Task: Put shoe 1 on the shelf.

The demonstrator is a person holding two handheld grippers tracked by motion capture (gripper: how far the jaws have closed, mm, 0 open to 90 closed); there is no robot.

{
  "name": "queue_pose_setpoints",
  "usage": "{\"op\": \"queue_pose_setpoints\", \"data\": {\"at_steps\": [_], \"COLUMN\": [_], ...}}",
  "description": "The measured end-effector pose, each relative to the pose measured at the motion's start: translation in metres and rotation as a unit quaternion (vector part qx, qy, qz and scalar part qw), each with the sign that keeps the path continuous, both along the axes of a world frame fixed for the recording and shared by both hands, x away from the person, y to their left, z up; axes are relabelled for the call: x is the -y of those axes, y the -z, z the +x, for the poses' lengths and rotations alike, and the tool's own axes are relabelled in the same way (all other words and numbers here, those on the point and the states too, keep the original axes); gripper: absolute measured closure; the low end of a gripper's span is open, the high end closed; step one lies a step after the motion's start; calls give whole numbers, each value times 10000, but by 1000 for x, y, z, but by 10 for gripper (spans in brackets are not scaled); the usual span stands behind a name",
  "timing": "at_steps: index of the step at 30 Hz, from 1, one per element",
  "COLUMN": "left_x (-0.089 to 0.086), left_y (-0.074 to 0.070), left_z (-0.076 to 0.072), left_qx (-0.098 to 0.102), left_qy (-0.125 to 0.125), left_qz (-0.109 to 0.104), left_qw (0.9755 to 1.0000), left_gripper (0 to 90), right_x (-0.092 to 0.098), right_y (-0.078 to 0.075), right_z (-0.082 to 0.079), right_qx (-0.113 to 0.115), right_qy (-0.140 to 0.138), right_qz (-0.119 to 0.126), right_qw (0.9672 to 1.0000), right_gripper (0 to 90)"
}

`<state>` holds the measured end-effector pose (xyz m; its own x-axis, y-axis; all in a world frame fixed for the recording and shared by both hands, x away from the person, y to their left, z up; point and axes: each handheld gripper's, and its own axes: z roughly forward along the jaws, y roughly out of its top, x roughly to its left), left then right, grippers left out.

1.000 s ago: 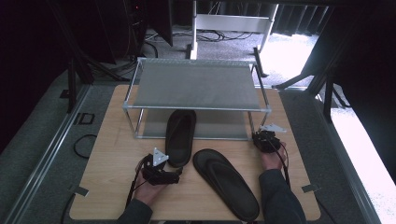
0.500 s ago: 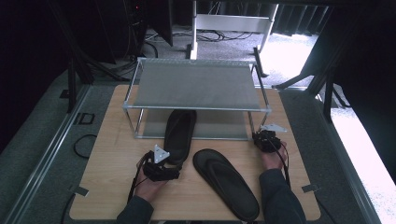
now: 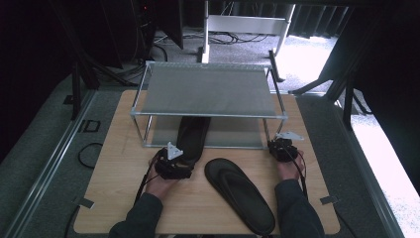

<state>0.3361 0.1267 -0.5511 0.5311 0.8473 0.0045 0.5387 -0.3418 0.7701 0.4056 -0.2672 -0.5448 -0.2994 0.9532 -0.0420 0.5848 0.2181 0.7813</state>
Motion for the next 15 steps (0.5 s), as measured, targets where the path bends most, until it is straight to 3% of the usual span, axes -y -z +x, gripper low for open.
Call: {"op": "queue_pose_setpoints", "data": {"at_steps": [15], "left_x": [25], "left_y": [3], "left_z": [31], "left_qx": [48], "left_qy": [-323], "left_qz": [-49], "left_qw": [9995], "left_gripper": [150], "right_x": [1], "right_y": [0], "right_z": [-1], "right_qx": [-11], "right_qy": [-33], "right_qz": [27], "right_qw": [10000], "right_gripper": [795]}}
